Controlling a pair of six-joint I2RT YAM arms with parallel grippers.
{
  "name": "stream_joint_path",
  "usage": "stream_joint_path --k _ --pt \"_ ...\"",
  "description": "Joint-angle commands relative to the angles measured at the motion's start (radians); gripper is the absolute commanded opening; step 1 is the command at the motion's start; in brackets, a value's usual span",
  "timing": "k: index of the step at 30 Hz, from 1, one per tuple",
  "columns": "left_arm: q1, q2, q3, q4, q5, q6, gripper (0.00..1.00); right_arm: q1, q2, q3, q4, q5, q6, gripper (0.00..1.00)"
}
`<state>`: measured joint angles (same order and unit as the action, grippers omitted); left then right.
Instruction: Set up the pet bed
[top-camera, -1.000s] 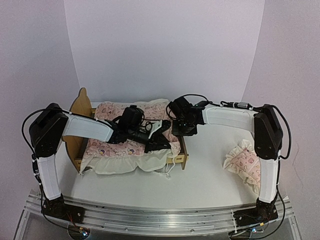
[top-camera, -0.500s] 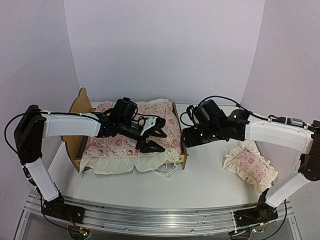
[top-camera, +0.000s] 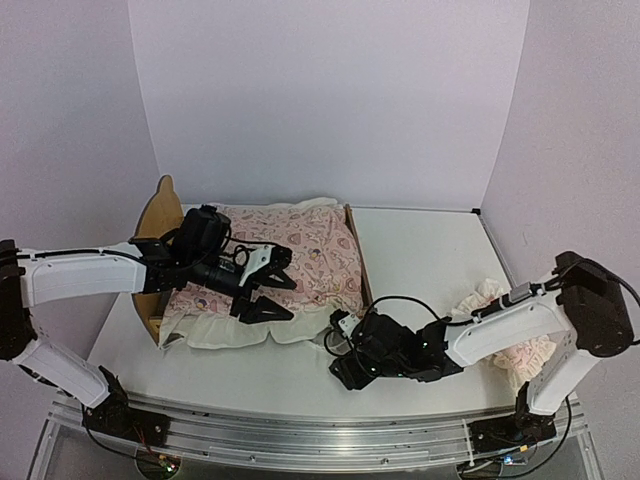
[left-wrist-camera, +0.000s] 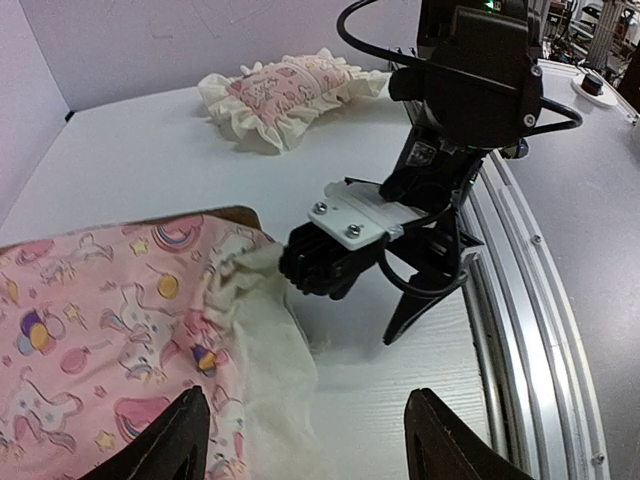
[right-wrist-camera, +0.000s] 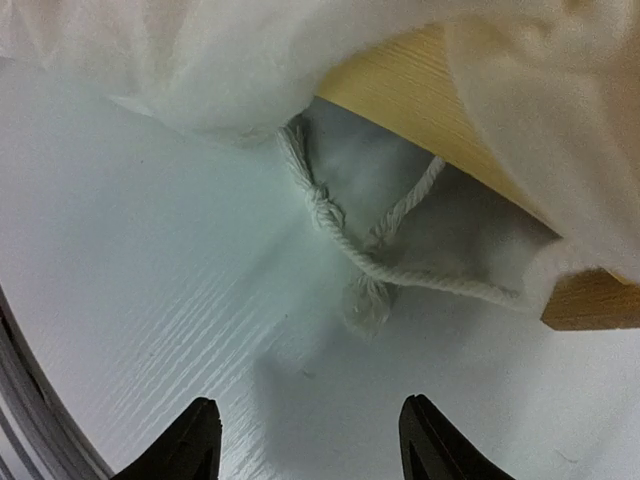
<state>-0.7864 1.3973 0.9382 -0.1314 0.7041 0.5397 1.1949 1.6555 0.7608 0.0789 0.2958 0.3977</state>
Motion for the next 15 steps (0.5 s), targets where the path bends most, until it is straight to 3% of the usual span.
stream_joint_path --k 1,7,12,15 --pt "0.003 -0.081 -0.068 0.025 -0.018 -0.076 0.68 0.0 0.099 0.041 0.19 0.128 -0.006 0.64" --pt "0.003 -0.138 -0.137 0.073 -0.015 -0.112 0.68 -0.01 0.214 0.09 0.226 0.21 -0.02 0.59" --pt "0.003 -0.142 -0.143 0.097 0.019 -0.116 0.66 -0.017 0.234 0.071 0.229 0.161 0.011 0.16" --pt "-0.004 -0.157 -0.145 0.096 0.097 -0.081 0.63 -0.016 0.171 0.024 0.208 0.099 0.037 0.03"
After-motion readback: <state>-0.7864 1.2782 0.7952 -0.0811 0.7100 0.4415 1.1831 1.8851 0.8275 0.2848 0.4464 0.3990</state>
